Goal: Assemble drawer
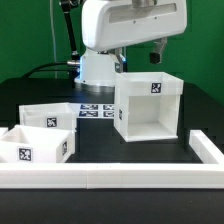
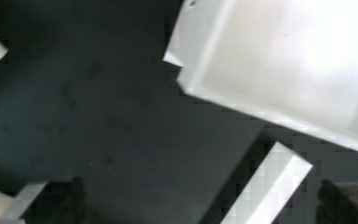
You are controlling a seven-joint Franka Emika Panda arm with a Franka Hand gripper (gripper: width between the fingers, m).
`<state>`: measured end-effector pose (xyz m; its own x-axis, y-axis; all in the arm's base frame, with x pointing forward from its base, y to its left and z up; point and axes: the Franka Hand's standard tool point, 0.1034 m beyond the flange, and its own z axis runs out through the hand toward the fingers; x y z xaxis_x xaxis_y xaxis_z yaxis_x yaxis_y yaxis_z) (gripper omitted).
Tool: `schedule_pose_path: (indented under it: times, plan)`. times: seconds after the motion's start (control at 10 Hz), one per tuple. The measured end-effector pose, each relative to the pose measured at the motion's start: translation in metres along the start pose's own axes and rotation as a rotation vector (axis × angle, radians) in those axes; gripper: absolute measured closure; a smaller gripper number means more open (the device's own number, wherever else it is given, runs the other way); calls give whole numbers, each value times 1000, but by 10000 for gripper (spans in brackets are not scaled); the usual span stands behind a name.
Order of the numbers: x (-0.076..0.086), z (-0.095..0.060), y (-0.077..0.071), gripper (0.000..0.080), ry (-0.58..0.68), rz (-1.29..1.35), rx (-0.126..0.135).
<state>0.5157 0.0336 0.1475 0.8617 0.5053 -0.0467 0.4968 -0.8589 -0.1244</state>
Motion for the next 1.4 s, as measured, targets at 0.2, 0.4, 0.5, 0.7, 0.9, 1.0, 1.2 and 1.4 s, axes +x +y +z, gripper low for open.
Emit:
schedule_pose_path:
  times: [0.2,0.4,0.5,0.7,0.9,1.0,1.2,1.4]
  plan:
    - [0,0,0,150,-1,162,0]
    - [-1,0,-11,150,9,309,-15]
    - [-8,2,-30,150,21,312,-28]
    - [-16,11,-62,150,41,331,-53]
    - [-21,28,-93,150,53,318,-70]
    - [-20,27,-91,150,52,312,-69]
    - [-21,27,-91,150,50,313,-69]
    - [-23,34,-96,150,75,320,-75]
